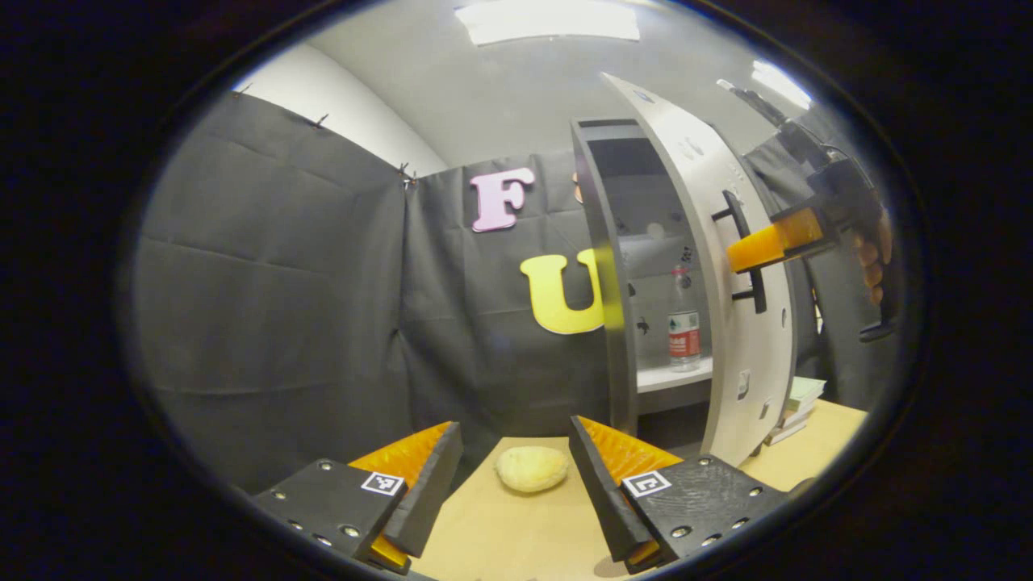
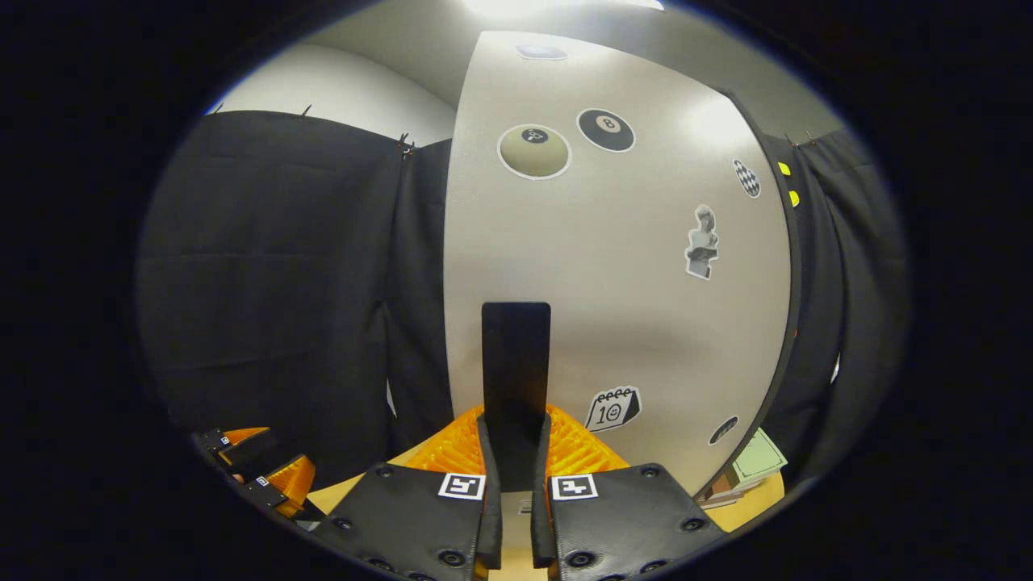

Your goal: Open the cabinet door with the right hand, grasp the bottle in the cabinet with the left hand and place it on the coaster, then close the cabinet door with the right hand.

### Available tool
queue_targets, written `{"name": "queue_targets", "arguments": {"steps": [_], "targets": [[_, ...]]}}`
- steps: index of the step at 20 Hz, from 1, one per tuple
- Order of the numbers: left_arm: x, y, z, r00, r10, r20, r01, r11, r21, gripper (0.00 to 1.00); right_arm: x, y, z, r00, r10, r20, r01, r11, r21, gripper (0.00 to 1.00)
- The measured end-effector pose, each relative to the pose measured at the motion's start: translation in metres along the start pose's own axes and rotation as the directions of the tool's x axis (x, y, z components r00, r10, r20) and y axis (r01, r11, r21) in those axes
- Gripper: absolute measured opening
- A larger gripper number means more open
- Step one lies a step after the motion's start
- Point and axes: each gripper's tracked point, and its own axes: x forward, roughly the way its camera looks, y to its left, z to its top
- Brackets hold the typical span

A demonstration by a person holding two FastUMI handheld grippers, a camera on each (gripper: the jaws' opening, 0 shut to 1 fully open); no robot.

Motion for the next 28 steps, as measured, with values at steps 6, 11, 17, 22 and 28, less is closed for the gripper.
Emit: {"name": "queue_targets", "arguments": {"steps": [6, 11, 17, 22, 28], "targets": [[-0.005, -0.003, 0.005, 0.998, -0.067, 0.017, 0.067, 0.998, -0.004, 0.8, -0.022, -0.018, -0.004, 0.999, 0.046, -0.008, -0.046, 0.999, 0.002, 0.16], [-0.006, -0.004, 0.002, 0.992, -0.122, 0.032, 0.122, 0.993, -0.002, 0.8, -0.043, -0.031, -0.008, 0.998, 0.053, -0.018, -0.053, 0.999, 0.0, 0.16], [-0.011, -0.004, 0.008, 0.985, -0.172, 0.034, 0.173, 0.985, -0.022, 0.84, -0.06, -0.052, -0.007, 1.0, 0.003, -0.012, -0.004, 0.999, -0.037, 0.14], [-0.011, -0.006, 0.015, 0.978, -0.205, 0.025, 0.206, 0.978, -0.039, 0.85, -0.067, -0.07, -0.009, 0.999, -0.052, 0.005, 0.052, 0.998, -0.046, 0.16], [-0.022, -0.032, 0.03, 0.98, -0.194, 0.037, 0.195, 0.981, -0.022, 0.8, -0.073, -0.102, -0.007, 0.986, -0.165, 0.038, 0.167, 0.983, -0.078, 0.15]]}}
